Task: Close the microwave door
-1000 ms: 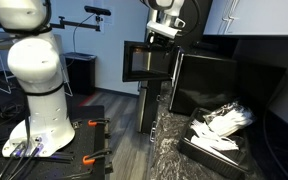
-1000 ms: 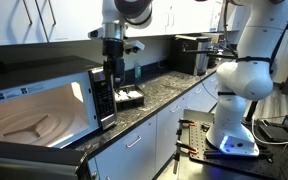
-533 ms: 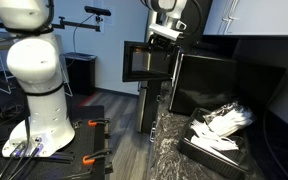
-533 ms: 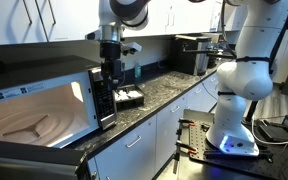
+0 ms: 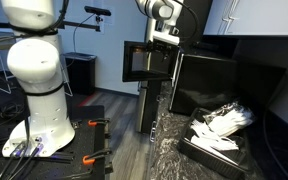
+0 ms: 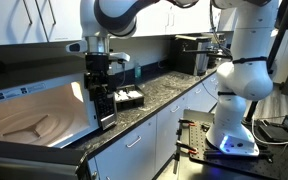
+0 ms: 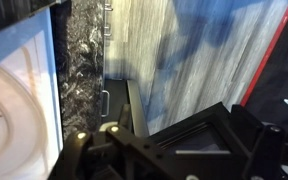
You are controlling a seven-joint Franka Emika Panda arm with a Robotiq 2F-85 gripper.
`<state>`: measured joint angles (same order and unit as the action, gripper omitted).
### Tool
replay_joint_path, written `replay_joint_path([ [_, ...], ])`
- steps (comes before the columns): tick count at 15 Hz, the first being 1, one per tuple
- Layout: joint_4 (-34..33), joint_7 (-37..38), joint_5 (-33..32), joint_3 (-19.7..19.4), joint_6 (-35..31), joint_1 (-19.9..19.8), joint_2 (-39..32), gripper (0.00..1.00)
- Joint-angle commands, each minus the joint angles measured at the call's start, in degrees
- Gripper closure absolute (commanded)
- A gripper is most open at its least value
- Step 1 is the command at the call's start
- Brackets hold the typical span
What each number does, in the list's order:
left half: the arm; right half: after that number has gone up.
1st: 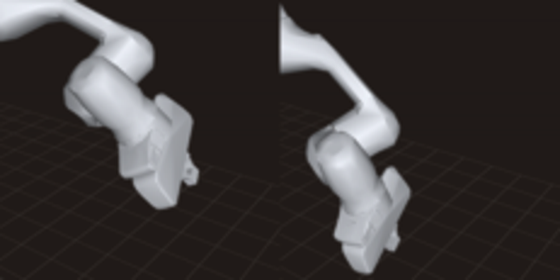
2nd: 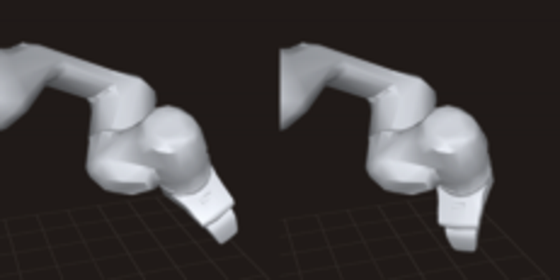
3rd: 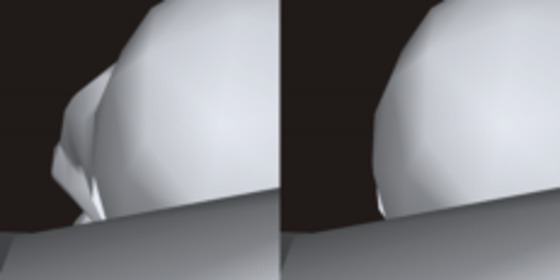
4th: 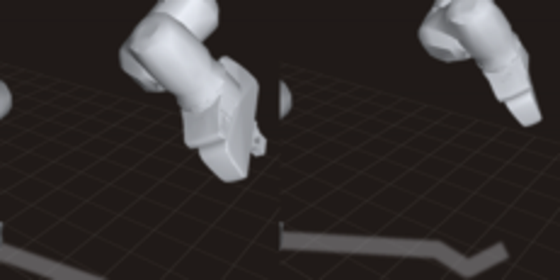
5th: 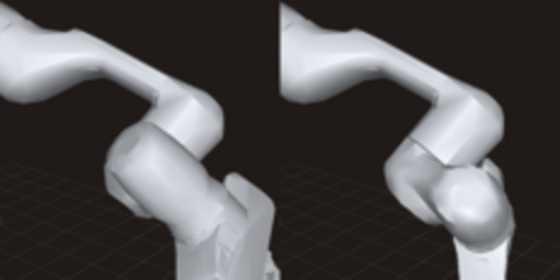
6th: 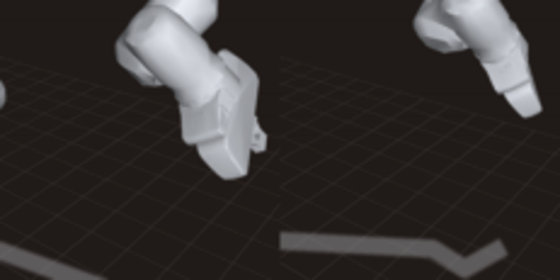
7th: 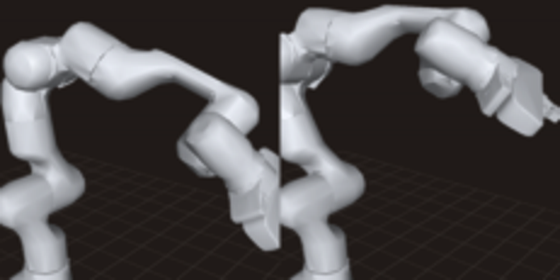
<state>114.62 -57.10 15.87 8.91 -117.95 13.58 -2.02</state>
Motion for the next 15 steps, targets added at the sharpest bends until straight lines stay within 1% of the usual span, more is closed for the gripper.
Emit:
replay_joint_path([
  [1,-9.88,-3.18,-4.79,3.54,4.07,0.75,-6.76,0.0],
  [4,-15.71,-6.33,-6.52,6.16,6.25,0.88,-9.97,0.0],
  [7,-21.25,-9.15,-7.68,7.92,8.26,1.24,-11.67,0.0],
  [11,-27.71,-14.47,-6.46,10.15,8.81,1.89,-13.7,0.0],
  [12,-28.59,-16.62,-5.38,10.83,8.94,1.88,-13.94,0.0],
  [14,-30.68,-18.44,-6.45,11.45,10.32,2.65,-14.89,0.0],
  [15,-27.21,-15.84,-6.2,10.84,7.83,2.34,-13.0,0.0],
])
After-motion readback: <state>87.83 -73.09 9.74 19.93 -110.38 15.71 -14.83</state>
